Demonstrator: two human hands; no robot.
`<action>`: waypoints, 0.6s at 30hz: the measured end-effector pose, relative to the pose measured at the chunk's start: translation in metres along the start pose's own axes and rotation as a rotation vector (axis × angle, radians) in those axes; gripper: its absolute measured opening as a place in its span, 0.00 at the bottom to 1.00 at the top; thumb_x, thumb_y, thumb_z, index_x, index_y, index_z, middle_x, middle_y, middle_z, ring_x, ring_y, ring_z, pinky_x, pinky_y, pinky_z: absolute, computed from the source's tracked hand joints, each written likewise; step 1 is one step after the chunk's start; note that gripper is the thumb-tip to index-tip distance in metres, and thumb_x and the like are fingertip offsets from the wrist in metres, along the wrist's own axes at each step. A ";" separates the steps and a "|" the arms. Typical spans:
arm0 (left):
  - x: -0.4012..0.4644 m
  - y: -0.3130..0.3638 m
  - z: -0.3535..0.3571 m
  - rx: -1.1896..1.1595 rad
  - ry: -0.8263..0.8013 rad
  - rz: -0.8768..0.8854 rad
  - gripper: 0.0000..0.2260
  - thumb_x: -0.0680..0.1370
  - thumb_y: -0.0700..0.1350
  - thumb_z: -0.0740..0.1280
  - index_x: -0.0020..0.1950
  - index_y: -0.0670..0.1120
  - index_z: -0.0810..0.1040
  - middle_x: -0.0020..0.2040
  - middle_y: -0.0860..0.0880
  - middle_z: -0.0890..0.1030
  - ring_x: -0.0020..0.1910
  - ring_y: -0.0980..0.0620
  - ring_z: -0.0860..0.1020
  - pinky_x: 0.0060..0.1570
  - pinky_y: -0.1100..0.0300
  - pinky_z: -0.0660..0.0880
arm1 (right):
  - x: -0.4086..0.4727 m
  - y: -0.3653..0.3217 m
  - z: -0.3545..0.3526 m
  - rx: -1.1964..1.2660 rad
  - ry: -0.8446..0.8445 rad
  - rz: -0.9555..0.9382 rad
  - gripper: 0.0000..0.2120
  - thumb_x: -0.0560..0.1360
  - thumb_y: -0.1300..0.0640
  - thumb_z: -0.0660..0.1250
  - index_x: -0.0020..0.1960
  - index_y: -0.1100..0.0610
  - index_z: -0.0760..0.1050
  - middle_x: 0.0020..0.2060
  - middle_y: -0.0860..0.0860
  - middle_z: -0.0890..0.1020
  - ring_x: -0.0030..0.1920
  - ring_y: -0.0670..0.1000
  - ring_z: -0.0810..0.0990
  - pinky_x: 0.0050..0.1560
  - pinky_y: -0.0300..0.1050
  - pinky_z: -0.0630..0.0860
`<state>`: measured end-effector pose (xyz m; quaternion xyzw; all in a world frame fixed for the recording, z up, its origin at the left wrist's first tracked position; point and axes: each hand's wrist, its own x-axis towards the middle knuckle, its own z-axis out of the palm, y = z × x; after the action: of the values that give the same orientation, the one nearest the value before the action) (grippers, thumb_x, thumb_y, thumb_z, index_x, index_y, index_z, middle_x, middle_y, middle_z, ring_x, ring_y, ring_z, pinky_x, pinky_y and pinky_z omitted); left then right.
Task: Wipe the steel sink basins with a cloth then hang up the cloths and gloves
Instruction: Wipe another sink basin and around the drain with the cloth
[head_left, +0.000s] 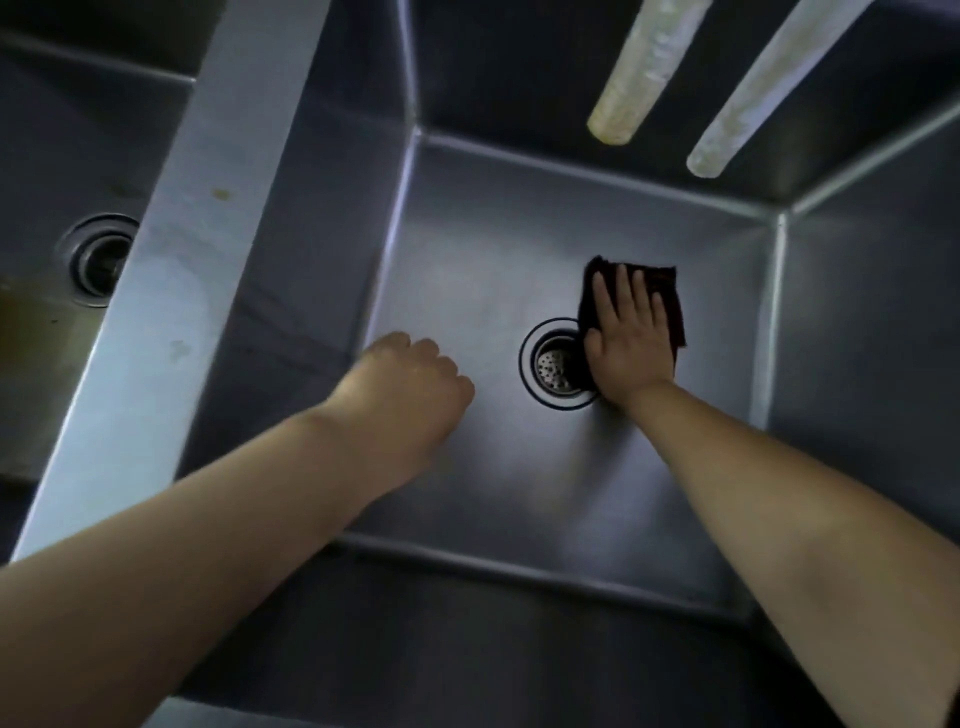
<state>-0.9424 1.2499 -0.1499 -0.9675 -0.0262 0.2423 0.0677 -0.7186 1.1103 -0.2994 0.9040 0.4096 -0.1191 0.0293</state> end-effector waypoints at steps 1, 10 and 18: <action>0.008 0.006 0.006 -0.060 -0.074 -0.025 0.09 0.76 0.47 0.63 0.56 0.48 0.72 0.54 0.49 0.76 0.55 0.47 0.74 0.45 0.57 0.62 | -0.012 0.005 0.001 0.010 0.001 0.015 0.33 0.75 0.53 0.56 0.78 0.56 0.50 0.76 0.59 0.53 0.77 0.58 0.49 0.75 0.55 0.44; 0.068 0.040 0.061 -0.277 -0.203 -0.042 0.36 0.77 0.46 0.62 0.77 0.49 0.42 0.77 0.42 0.38 0.76 0.41 0.40 0.70 0.35 0.48 | -0.102 -0.015 0.024 -0.012 -0.015 -0.067 0.32 0.73 0.48 0.52 0.75 0.59 0.61 0.73 0.62 0.62 0.74 0.62 0.58 0.73 0.59 0.53; 0.116 0.050 0.075 -0.299 -0.301 -0.076 0.57 0.65 0.51 0.76 0.75 0.55 0.33 0.73 0.45 0.27 0.72 0.40 0.30 0.63 0.26 0.41 | -0.063 -0.047 0.024 0.012 -0.027 -0.135 0.28 0.75 0.49 0.49 0.66 0.63 0.73 0.62 0.59 0.78 0.64 0.58 0.74 0.73 0.54 0.56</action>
<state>-0.8748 1.2195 -0.2768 -0.9180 -0.1083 0.3746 -0.0724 -0.7989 1.0916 -0.3054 0.8728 0.4686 -0.1351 0.0214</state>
